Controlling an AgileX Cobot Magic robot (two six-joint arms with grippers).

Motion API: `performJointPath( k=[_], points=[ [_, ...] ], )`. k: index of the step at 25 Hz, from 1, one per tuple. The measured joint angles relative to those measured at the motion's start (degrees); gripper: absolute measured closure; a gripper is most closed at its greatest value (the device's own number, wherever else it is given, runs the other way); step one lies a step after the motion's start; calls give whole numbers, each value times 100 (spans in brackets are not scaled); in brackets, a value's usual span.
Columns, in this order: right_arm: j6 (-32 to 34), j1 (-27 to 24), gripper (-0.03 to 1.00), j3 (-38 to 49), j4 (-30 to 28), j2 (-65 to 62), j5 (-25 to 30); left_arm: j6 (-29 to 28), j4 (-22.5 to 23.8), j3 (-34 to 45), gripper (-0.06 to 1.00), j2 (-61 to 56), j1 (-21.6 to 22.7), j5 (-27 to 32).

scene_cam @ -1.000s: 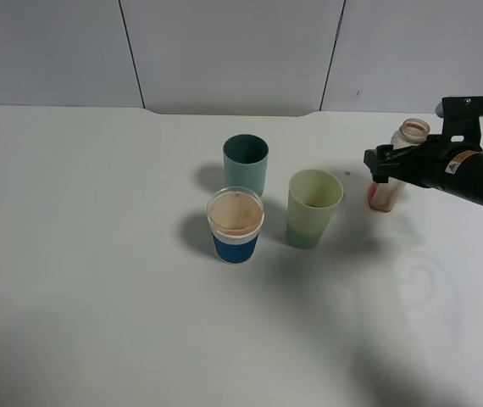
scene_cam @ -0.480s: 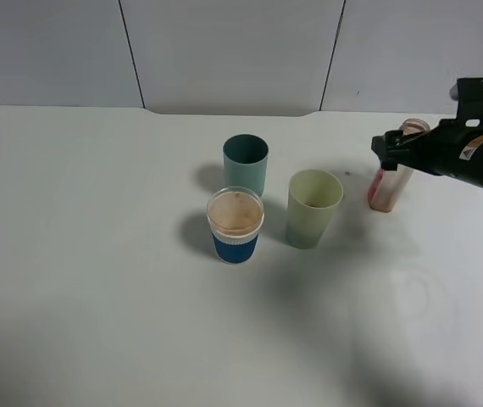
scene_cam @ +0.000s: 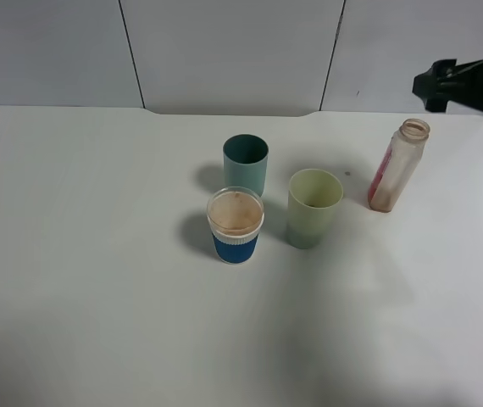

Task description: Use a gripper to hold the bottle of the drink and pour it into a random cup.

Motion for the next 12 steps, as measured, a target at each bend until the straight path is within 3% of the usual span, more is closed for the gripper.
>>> performJointPath(
  k=[6,12],
  points=[
    [-311,-60,6,-510,31,-1012,806,0,0,0,2,0,0,0],
    [-514,-651,6,-523,161,-2256,1422,0,0,0,2,0,0,0]
  ],
)
